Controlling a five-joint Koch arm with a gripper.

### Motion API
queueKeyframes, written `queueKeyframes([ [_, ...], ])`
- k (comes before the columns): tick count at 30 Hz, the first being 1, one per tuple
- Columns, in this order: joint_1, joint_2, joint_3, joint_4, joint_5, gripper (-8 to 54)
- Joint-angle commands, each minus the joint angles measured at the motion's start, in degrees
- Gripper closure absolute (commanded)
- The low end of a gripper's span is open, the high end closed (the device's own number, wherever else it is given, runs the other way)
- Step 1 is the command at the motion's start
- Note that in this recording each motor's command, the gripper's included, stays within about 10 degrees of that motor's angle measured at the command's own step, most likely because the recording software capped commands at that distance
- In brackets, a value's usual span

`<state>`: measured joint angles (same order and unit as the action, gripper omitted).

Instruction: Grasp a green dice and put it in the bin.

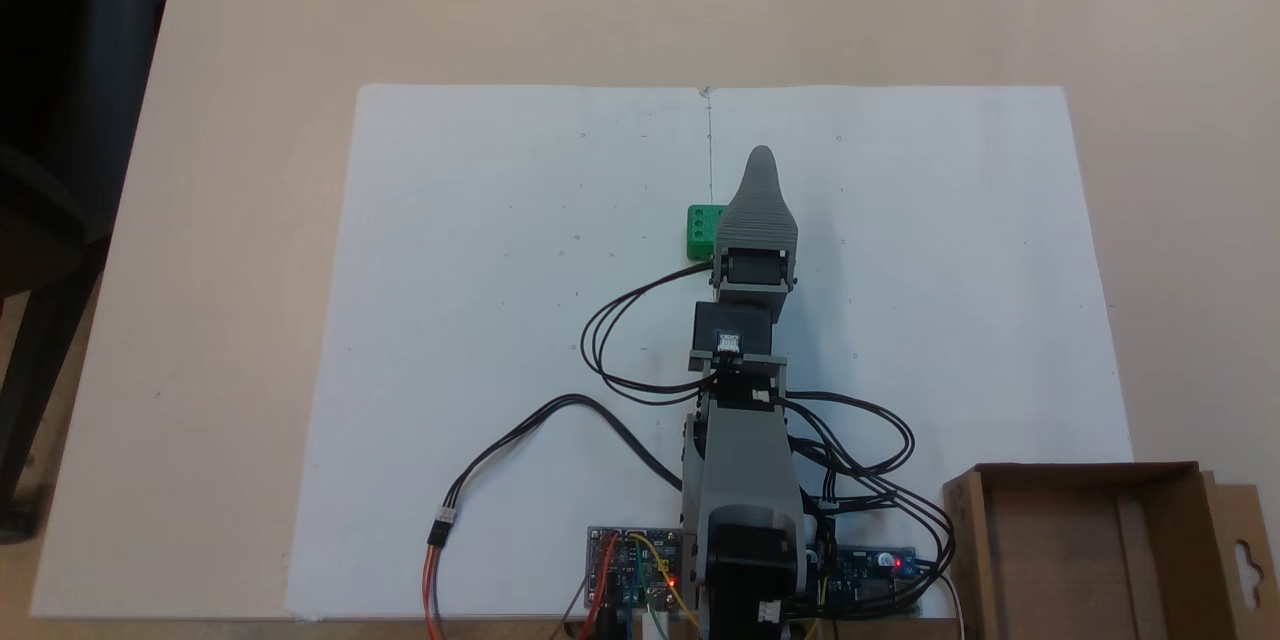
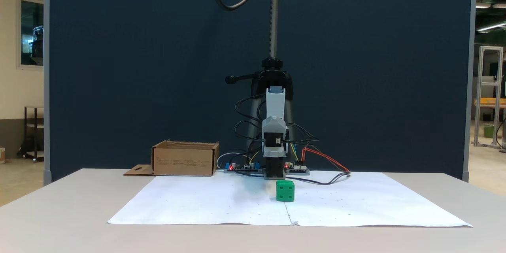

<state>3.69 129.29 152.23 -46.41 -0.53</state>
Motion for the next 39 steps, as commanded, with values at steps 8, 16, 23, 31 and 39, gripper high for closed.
queueKeyframes([
  [8, -0.2, 6.4, 10.0, -10.0, -1.4, 0.8],
  [16, -0.4, 6.3, 10.0, -10.0, -2.5, 1.2],
  [23, -1.8, 6.6, 10.0, -10.0, -5.9, 2.5],
  [31, -1.1, 6.5, -8.4, -10.0, -6.1, 2.5],
  [39, -1.0, 6.4, -25.2, 8.4, -6.1, 2.5],
])
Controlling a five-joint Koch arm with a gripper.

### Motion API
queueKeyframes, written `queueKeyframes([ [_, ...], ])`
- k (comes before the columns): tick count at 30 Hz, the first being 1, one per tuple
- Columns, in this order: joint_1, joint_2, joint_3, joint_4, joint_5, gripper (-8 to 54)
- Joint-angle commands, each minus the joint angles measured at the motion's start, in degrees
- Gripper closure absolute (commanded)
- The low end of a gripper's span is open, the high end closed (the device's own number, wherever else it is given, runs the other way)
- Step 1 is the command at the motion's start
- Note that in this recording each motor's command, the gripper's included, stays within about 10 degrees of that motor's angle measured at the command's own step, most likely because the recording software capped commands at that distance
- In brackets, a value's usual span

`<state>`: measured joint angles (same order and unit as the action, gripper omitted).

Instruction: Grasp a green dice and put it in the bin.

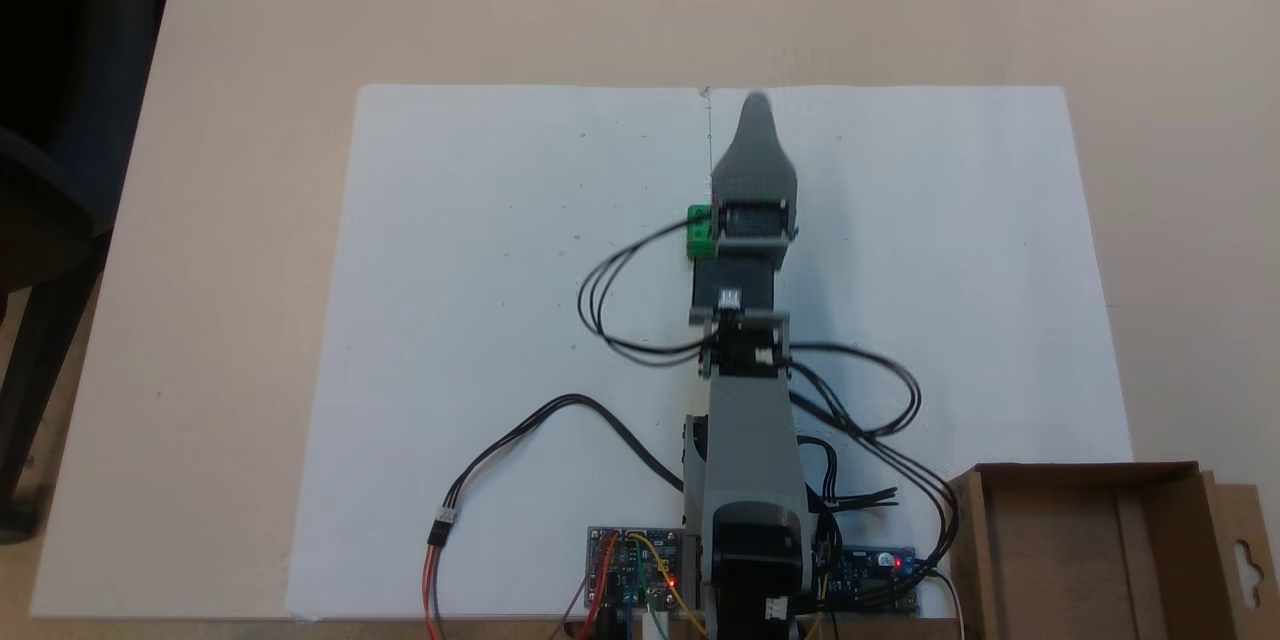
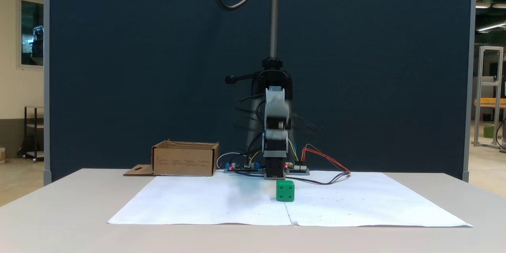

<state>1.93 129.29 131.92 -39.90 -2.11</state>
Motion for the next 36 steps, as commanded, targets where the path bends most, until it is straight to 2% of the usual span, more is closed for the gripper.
queueKeyframes([
  [1, 0.9, 6.4, -6.6, 3.9, -4.5, 2.5],
  [5, 1.0, 6.3, -14.3, 16.3, -4.5, 2.5],
  [11, 4.9, 5.4, -33.8, 49.2, -1.7, 2.4],
  [14, 5.1, 4.0, -39.7, 58.0, -1.7, 2.3],
  [24, 2.1, 3.3, -43.9, 90.9, -1.3, 2.4],
  [28, 0.8, -2.1, -47.3, 103.3, -0.9, 2.5],
  [36, -3.1, -16.3, -64.2, 126.2, 3.9, 2.2],
])
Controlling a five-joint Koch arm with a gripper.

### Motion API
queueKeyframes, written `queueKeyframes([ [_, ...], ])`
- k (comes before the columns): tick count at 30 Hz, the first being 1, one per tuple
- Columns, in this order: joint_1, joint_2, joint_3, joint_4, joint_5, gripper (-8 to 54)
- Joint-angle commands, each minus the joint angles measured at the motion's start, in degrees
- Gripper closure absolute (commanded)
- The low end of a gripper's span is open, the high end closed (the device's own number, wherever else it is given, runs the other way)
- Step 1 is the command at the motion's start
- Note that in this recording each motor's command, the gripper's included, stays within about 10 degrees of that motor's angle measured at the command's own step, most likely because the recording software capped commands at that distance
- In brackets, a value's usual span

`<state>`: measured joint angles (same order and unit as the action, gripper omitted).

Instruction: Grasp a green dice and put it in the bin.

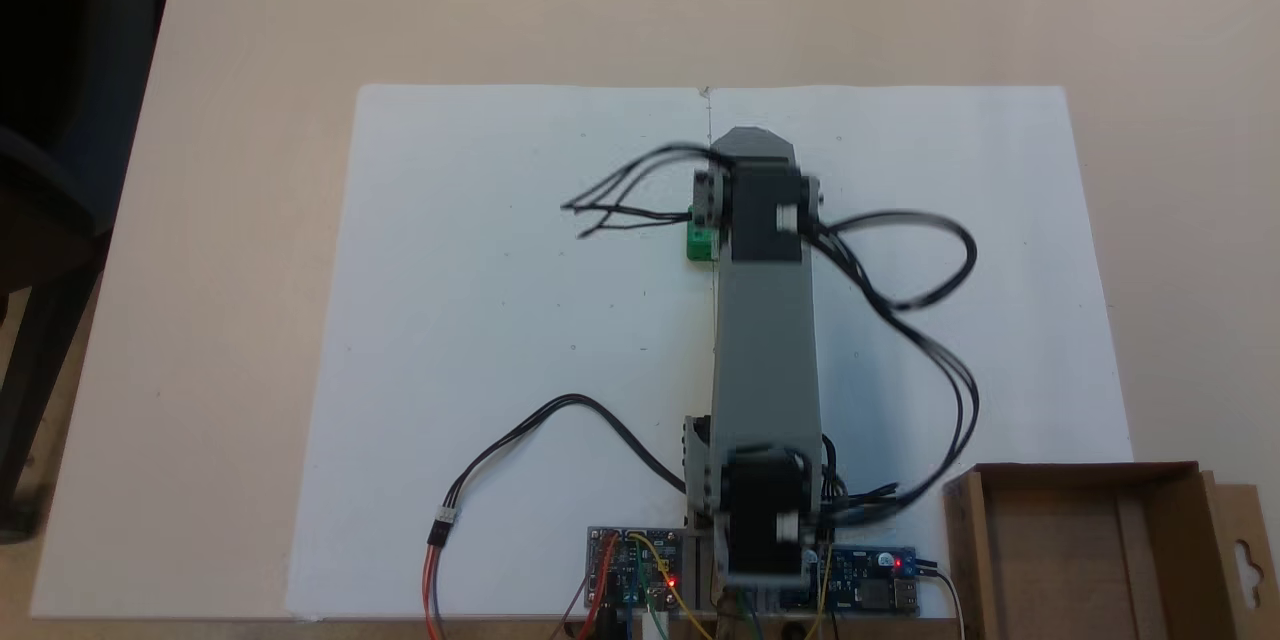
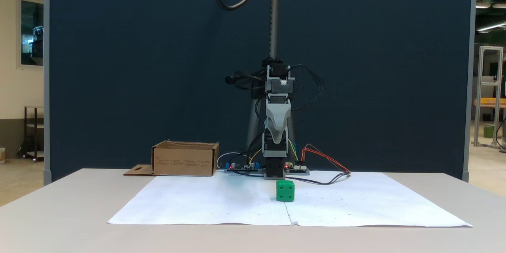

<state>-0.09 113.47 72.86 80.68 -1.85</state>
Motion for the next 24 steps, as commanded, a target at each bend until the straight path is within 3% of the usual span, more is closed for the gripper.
queueKeyframes([
  [1, -1.3, -1.9, -6.3, 6.2, 4.6, 2.1],
  [24, -3.1, -13.5, -10.8, 5.8, 9.9, 2.0],
])
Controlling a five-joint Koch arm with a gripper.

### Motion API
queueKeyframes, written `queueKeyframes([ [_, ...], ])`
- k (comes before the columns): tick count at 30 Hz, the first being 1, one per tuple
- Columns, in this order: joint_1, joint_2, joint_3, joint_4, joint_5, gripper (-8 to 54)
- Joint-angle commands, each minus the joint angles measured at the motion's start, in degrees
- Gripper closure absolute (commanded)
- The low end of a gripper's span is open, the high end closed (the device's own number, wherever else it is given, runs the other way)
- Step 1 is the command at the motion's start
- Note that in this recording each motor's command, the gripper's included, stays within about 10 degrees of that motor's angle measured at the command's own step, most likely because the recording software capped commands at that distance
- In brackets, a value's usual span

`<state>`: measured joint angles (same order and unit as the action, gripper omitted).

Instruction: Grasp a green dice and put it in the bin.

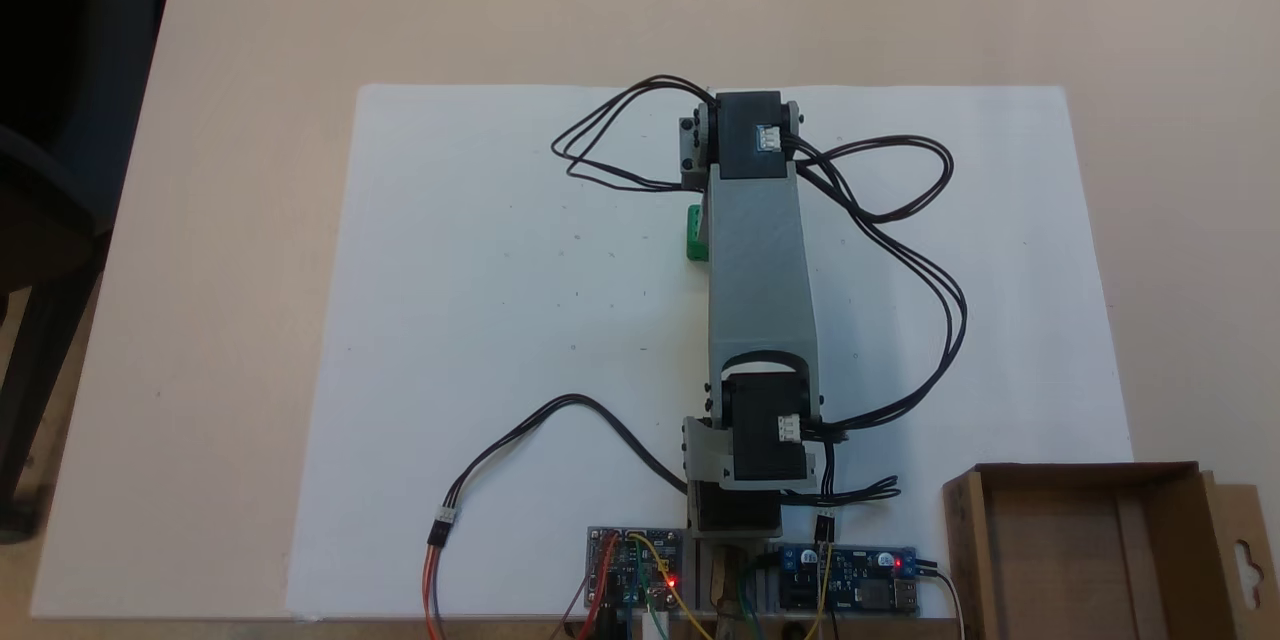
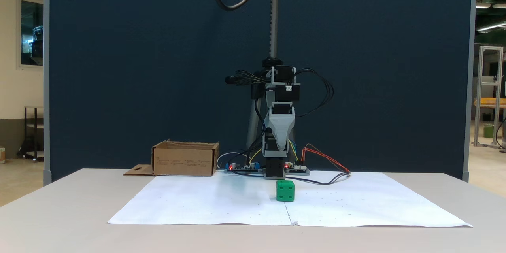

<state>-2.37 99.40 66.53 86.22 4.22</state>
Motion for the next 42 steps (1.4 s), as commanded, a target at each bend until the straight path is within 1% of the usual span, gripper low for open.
queueKeyframes([
  [1, -0.9, 0.1, -4.5, 0.3, 3.9, 2.0],
  [9, -1.4, -2.7, -4.1, -0.1, 4.7, 2.0],
  [19, -3.7, -7.4, -0.7, -5.5, 6.4, 2.0],
  [31, -3.0, -7.6, 10.8, -14.8, 6.5, 2.1],
  [42, -3.0, -10.2, 11.2, -17.8, 6.5, 2.2],
])
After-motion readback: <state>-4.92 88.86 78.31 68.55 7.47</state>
